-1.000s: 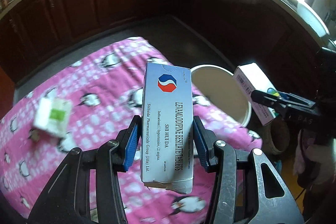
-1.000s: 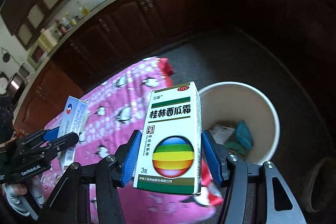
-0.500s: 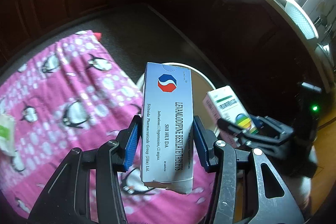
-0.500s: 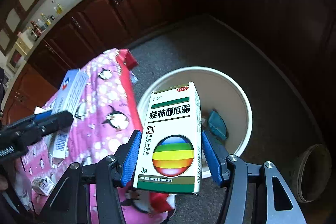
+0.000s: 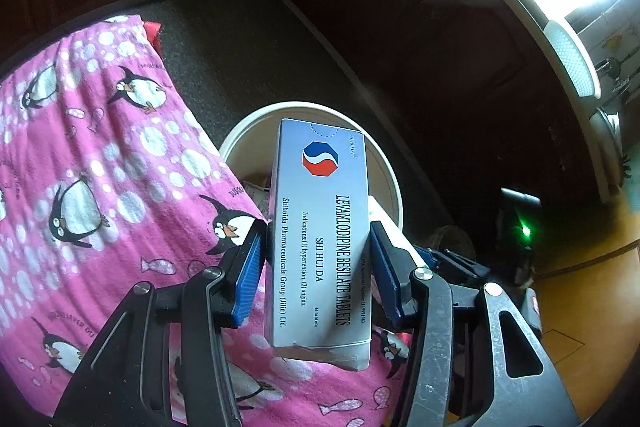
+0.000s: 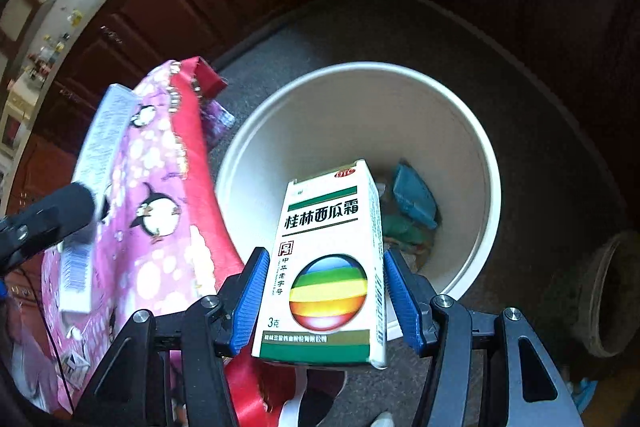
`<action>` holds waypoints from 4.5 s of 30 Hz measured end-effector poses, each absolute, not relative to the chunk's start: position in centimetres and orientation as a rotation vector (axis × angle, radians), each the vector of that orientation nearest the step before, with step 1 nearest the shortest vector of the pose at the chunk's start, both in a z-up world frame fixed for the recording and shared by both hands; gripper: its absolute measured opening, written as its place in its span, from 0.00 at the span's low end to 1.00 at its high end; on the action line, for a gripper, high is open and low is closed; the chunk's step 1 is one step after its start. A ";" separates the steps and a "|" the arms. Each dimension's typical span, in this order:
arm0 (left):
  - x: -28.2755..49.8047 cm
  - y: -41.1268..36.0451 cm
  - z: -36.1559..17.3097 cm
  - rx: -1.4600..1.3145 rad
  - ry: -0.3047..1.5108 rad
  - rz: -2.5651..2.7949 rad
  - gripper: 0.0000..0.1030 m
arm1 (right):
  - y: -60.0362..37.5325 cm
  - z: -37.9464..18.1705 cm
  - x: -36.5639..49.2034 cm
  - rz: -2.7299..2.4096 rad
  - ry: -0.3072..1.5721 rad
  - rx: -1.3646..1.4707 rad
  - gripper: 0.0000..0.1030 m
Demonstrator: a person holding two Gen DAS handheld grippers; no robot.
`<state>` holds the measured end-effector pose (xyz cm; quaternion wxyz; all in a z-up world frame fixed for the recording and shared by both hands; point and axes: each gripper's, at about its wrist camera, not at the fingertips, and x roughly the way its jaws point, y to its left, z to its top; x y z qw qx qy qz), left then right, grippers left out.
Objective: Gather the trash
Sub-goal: 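Open both grippers to drop the boxes into the bucket, then move both tools back over the remaining items on the table, then grasp the white sponge with the right gripper while the left approaches the white carton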
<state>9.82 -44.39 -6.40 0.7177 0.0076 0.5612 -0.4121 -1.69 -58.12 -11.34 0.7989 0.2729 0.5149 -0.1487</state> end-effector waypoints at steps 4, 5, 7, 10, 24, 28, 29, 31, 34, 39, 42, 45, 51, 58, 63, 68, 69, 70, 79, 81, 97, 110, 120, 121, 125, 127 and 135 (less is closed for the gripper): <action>9.6 -44.4 -6.1 0.002 1.242 -0.938 0.62 | -58.2 -11.6 -2.1 -0.332 1.099 0.611 0.63; 9.5 -44.4 -6.0 0.002 1.240 -0.939 0.63 | -58.3 -11.6 -2.3 -0.332 1.099 0.616 0.63; 9.6 -43.9 -5.7 0.004 1.235 -0.935 0.63 | -58.2 -11.4 -2.4 -0.337 1.100 0.615 0.63; 9.7 -42.8 -5.7 0.004 1.231 -0.925 0.63 | -58.1 -10.8 -2.7 -0.348 1.092 0.608 0.63; 9.6 -37.9 -3.6 0.056 1.116 -0.787 0.63 | -55.5 -7.6 -2.5 -0.331 1.032 0.536 0.67; 9.5 -35.6 -2.6 0.063 1.071 -0.742 0.63 | -53.7 -5.6 -2.2 -0.311 0.999 0.485 0.68; 9.6 -35.3 -2.2 0.066 1.063 -0.734 0.63 | -53.2 -5.1 -2.0 -0.304 0.991 0.476 0.68; 9.4 -34.3 -1.6 0.077 1.040 -0.712 0.63 | -52.2 -4.2 -1.8 -0.288 0.974 0.458 0.68; 9.1 -32.5 -0.7 0.086 1.003 -0.673 0.63 | -50.7 -3.0 -1.5 -0.265 0.953 0.433 0.68; 9.1 -29.3 0.2 0.087 0.965 -0.606 0.63 | -47.7 -1.5 -0.6 -0.219 0.916 0.399 0.69; 8.9 -27.5 0.7 0.084 0.947 -0.573 0.63 | -45.9 -0.9 -0.1 -0.198 0.898 0.379 0.69; 8.5 -25.5 1.1 0.075 0.933 -0.545 0.63 | -44.1 -0.8 0.3 -0.170 0.895 0.370 0.69; 7.8 -22.4 1.5 0.079 0.899 -0.497 0.63 | -40.4 -0.7 1.2 -0.109 0.908 0.324 0.71; 7.1 -18.5 1.8 0.057 0.878 -0.434 0.63 | -36.5 -0.5 2.3 -0.045 0.919 0.278 0.72; 6.6 -16.1 1.5 0.046 0.882 -0.403 0.63 | -34.1 -0.6 2.8 -0.002 0.929 0.250 0.72; 5.9 -14.3 0.9 0.048 0.892 -0.381 0.63 | -31.9 -0.9 3.2 0.041 0.949 0.221 0.72; 5.8 -13.9 0.8 0.048 0.893 -0.376 0.63 | -31.6 -1.0 3.3 0.046 0.952 0.215 0.72; 5.7 -13.6 0.7 0.048 0.894 -0.372 0.63 | -31.1 -1.1 3.3 0.054 0.957 0.208 0.72; 5.3 -11.7 -0.2 0.049 0.906 -0.339 0.63 | -28.9 -2.3 3.4 0.095 0.996 0.175 0.73; 5.1 -11.4 -0.5 0.054 0.912 -0.334 0.63 | -28.7 -2.5 3.4 0.099 1.000 0.173 0.73; 1.5 -5.5 -3.9 0.102 1.105 -0.350 0.63 | -27.1 -4.0 3.1 0.181 1.056 0.179 0.73; 2.0 -7.8 -9.2 0.205 1.248 -0.369 0.63 | -27.2 -5.0 3.6 0.173 1.084 0.181 0.73; 9.6 -11.2 -7.7 0.028 1.136 -0.420 0.63 | -30.1 -4.7 4.0 0.118 1.083 0.210 0.73; 10.0 -10.9 -7.5 0.004 1.137 -0.423 0.63 | -30.0 -4.6 4.2 0.123 1.082 0.206 0.74; 10.1 -9.0 -6.5 -0.034 1.132 -0.421 0.63 | -29.6 -4.6 5.2 0.143 1.079 0.192 0.77; 9.7 -8.0 -6.4 -0.051 1.143 -0.415 0.63 | -29.4 -4.9 6.2 0.153 1.083 0.200 0.77; 10.0 -3.6 -6.3 -0.160 1.156 -0.359 0.63 | -28.3 -5.1 10.4 0.213 1.060 0.293 0.77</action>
